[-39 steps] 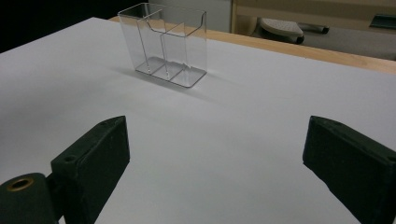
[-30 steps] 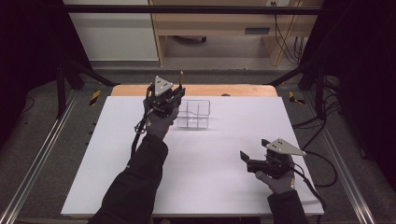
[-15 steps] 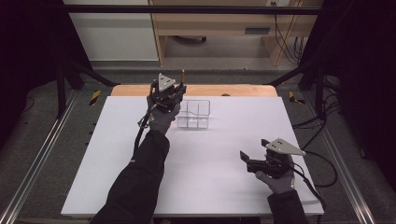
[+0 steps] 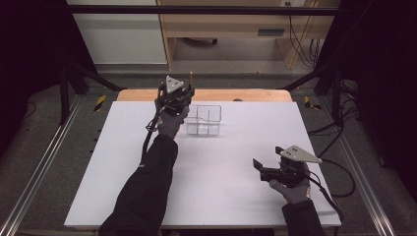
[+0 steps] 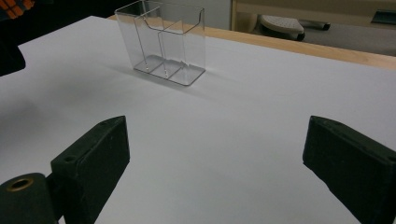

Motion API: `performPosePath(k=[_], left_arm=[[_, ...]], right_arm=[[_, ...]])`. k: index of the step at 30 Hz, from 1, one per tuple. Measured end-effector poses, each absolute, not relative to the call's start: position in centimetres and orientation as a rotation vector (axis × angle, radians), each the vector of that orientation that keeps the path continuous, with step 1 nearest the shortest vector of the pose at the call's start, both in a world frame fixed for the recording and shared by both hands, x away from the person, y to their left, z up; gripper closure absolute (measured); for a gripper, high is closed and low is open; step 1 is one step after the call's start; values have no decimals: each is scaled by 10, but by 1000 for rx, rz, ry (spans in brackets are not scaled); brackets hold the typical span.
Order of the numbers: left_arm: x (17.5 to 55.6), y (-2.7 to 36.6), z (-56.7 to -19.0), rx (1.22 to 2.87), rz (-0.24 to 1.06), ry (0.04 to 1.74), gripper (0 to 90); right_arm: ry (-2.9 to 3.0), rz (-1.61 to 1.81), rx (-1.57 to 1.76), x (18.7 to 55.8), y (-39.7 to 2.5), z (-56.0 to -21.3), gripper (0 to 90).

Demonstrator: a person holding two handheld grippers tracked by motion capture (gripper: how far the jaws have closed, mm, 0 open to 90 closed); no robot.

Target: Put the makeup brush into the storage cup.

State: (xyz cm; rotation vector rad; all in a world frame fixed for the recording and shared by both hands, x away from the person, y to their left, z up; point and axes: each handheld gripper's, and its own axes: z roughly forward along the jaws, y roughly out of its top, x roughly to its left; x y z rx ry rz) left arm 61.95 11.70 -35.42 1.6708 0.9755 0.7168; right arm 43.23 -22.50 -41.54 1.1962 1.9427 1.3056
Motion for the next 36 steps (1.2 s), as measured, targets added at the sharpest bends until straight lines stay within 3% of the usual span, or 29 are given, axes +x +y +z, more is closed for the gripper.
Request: performPosePath(k=[36], left_arm=[[628,114,-395,1744,670,1003,817]], right_arm=[[1941,1319,1209,433,-227,-416,81]])
